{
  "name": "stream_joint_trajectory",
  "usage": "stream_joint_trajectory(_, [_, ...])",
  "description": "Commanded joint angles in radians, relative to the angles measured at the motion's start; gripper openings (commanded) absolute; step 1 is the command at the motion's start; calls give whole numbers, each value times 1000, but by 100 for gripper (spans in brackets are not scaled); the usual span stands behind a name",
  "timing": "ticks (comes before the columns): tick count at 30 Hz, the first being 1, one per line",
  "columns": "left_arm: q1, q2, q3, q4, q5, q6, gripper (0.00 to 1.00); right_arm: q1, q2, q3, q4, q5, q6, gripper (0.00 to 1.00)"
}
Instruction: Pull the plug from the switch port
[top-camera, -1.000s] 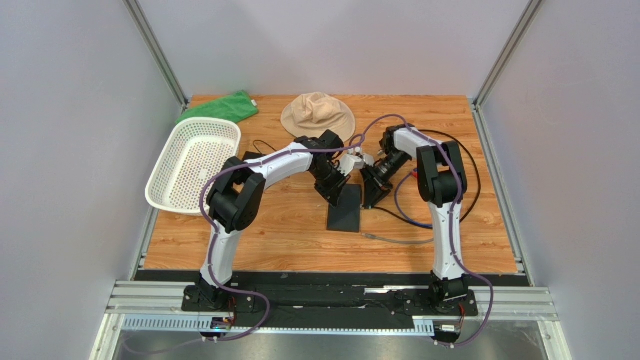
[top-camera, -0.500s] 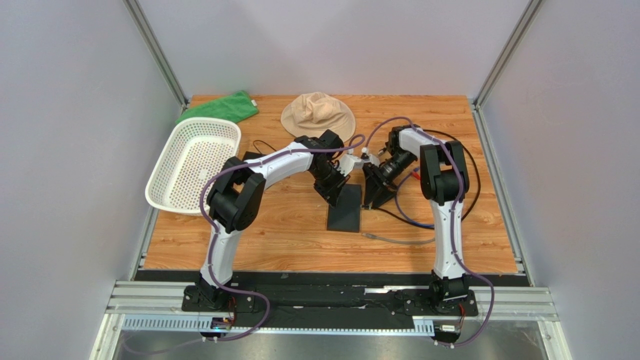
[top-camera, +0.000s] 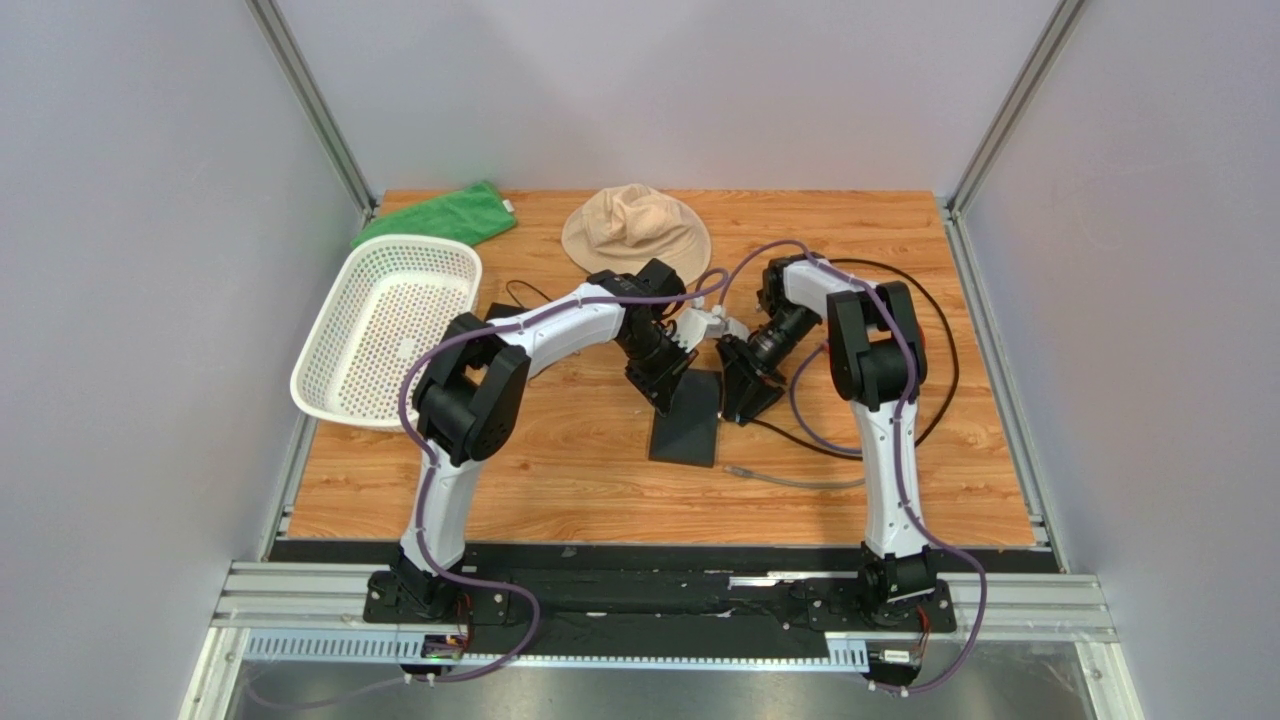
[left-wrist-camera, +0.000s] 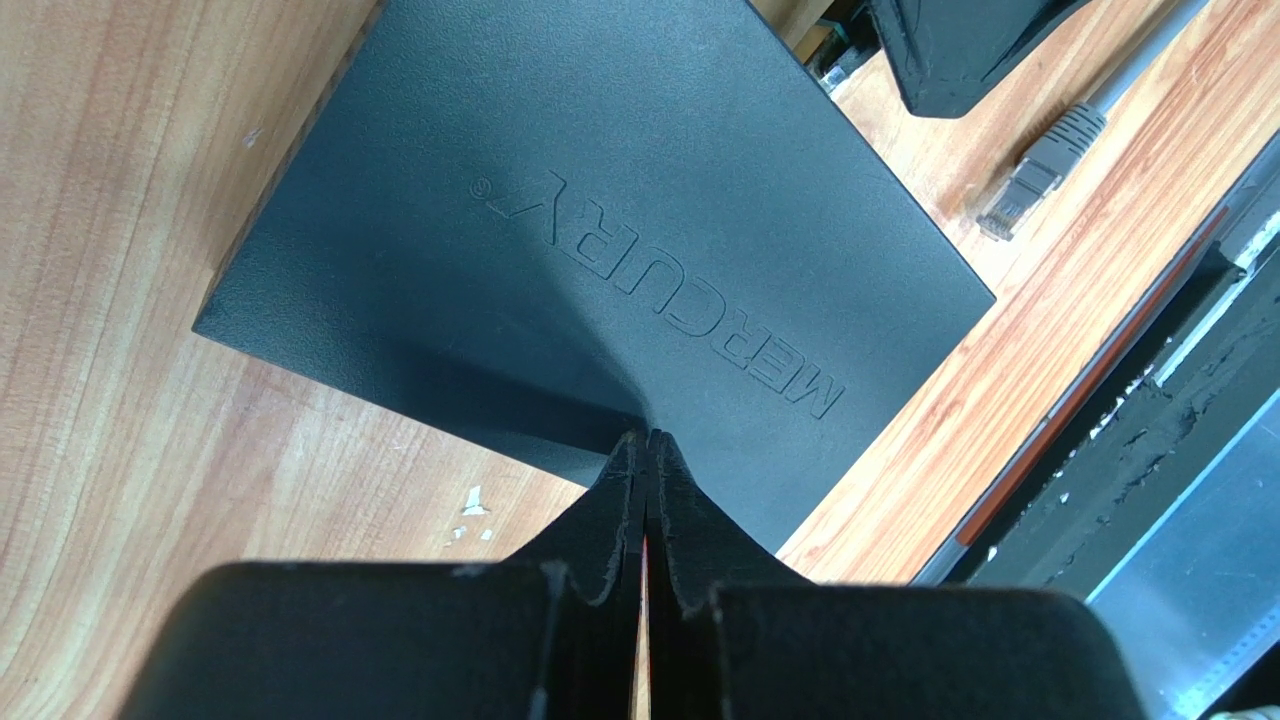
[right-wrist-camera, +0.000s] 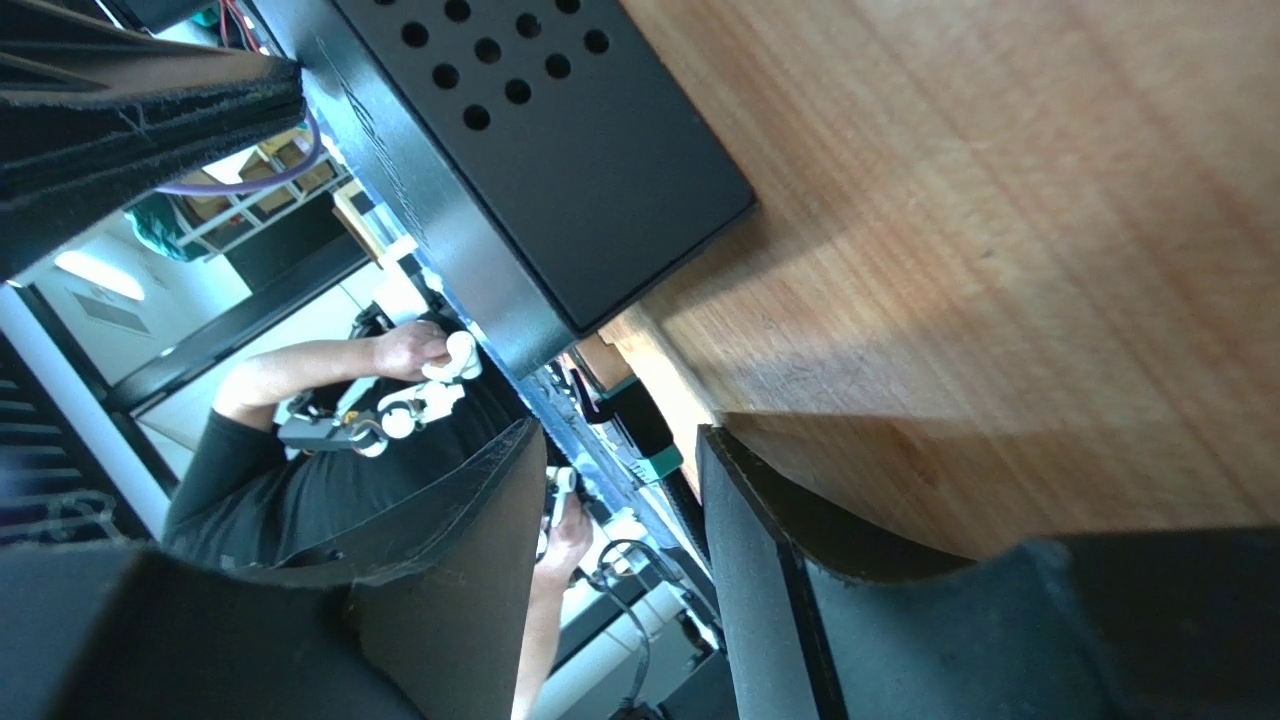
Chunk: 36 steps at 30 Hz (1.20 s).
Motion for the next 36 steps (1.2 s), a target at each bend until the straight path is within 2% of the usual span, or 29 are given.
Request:
stream_joint_trajectory(1, [3,58,-40,-32,-142,57,0,24,64,13,198,94,47,51])
stream_joint_trajectory(2, [3,60,-39,-36,-141,57,0,23,55,10,224,91,60,55])
stream_joint_trajectory(8, [1,54,-49,-33,-147,58,0,22,-40,-120,385,120,149,61])
stream_joint_trajectory(10, [1,57,-48,-33,-145,60,0,21,-75,-168,416,129,169,61])
stream_joint_trajectory(17, [3,61,-43,-32,-142,55,0,24,-58,-177,447,89,241,61])
stream_joint_trajectory(24, [3,55,-59,-26,-150,60,0,49,-31,-188,467,31,267,53])
stream_joint_trajectory(28, [1,57,-60,-21,-151,58,0,65,-43,-200,473,14,246,41])
stream_joint_trajectory(31, [3,63,-59,-21,-145,64,0,85,-46,-208,470,5,230,44])
stream_joint_trajectory(36, [3,58,-66,-21,-148,66,0,113,-34,-206,482,57,262,41])
